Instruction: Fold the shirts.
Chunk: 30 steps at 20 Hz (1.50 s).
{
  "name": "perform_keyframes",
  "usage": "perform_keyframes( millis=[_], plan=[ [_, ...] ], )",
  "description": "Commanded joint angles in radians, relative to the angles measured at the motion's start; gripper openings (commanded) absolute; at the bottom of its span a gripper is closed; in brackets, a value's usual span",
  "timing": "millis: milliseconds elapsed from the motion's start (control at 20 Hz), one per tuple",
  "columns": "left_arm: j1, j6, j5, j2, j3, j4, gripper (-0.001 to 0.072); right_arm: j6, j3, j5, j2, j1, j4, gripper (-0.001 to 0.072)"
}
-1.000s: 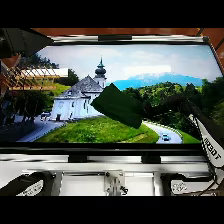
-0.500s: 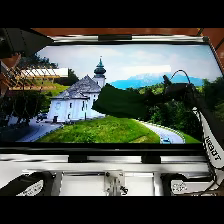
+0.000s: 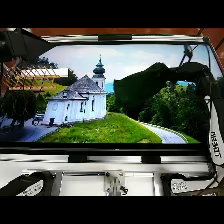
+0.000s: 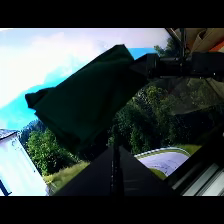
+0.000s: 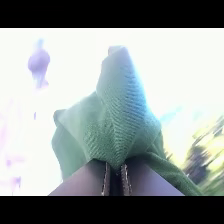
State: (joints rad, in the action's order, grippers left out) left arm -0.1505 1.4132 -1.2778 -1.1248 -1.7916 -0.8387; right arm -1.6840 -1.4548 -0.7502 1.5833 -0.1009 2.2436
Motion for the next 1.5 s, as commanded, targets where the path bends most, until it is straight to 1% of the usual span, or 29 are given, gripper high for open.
perform_keyframes(
  millis=[0,100,200,250,350,450,500,600,650,700,800,850,950,1000,1100,1250,1300,1350,1400,1450],
  plan=[
    [0.0,0.006,-0.06,0.0,0.0,0.0,0.0035,0.017,-0.048,0.076,0.03,-0.121,-0.01,0.0066],
    [0.0,0.006,-0.099,0.0,0.0,0.0,0.0035,0.021,-0.048,0.082,0.039,-0.218,-0.025,0.0066],
    [0.0,0.006,-0.109,0.0,0.002,0.0,0.0035,0.031,-0.048,0.084,0.043,-0.317,-0.036,0.0066],
    [0.0,0.006,-0.109,-0.002,0.002,0.0,0.0035,0.06,-0.048,0.089,0.043,-0.364,-0.052,0.0066],
    [-0.003,0.014,-0.111,-0.011,0.004,0.0,0.0035,0.172,-0.048,0.077,0.043,-0.454,-0.092,0.0066],
    [-0.013,0.013,-0.111,-0.026,0.007,0.0,0.0035,0.265,-0.047,-0.013,0.043,-0.519,-0.172,0.0067],
    [-0.019,0.013,-0.111,-0.038,0.007,0.0,0.0035,0.316,-0.047,-0.086,0.045,-0.541,-0.242,0.0067],
    [-0.035,0.013,-0.111,-0.067,0.007,0.0,0.0035,0.423,-0.047,-0.27,0.053,-0.559,-0.379,0.0067],
    [-0.047,0.012,-0.11,-0.083,0.007,0.0,0.0035,0.454,-0.044,-0.37,0.055,-0.563,-0.439,0.0067],
    [-0.058,0.008,-0.11,-0.096,0.007,0.0,0.0035,0.461,-0.041,-0.472,0.061,-0.563,-0.473,0.0067],
    [-0.085,-0.025,-0.11,-0.118,0.007,0.0,0.0035,0.461,-0.03,-0.632,0.069,-0.563,-0.484,0.0067],
    [-0.099,-0.046,-0.11,-0.127,0.007,0.0,0.0035,0.46,-0.017,-0.692,0.069,-0.563,-0.466,0.0066],
    [-0.121,-0.082,-0.11,-0.136,0.007,0.0,0.0035,0.451,0.017,-0.764,0.069,-0.561,-0.411,0.0066],
    [-0.127,-0.101,-0.11,-0.137,0.007,0.0,0.0035,0.451,0.038,-0.782,0.069,-0.558,-0.383,0.0066],
    [-0.131,-0.112,-0.11,-0.137,0.006,0.0,0.0035,0.451,0.068,-0.783,0.069,-0.537,-0.377,0.0066],
    [-0.13,-0.123,-0.11,-0.137,0.006,0.0,0.0035,0.455,0.105,-0.743,0.069,-0.487,-0.382,0.0077],
    [-0.13,-0.123,-0.11,-0.137,0.006,0.0,0.0035,0.472,0.109,-0.731,0.069,-0.474,-0.402,0.0205],
    [-0.13,-0.123,-0.11,-0.137,0.006,0.0,0.0035,0.476,0.108,-0.724,0.066,-0.464,-0.423,0.0461],
    [-0.13,-0.123,-0.111,-0.137,0.006,0.0,0.0035,0.469,0.108,-0.731,0.061,-0.462,-0.433,0.0508],
    [-0.13,-0.123,-0.111,-0.137,0.006,0.0,0.0035,0.463,0.107,-0.751,0.049,-0.463,-0.446,0.0509]
  ],
)
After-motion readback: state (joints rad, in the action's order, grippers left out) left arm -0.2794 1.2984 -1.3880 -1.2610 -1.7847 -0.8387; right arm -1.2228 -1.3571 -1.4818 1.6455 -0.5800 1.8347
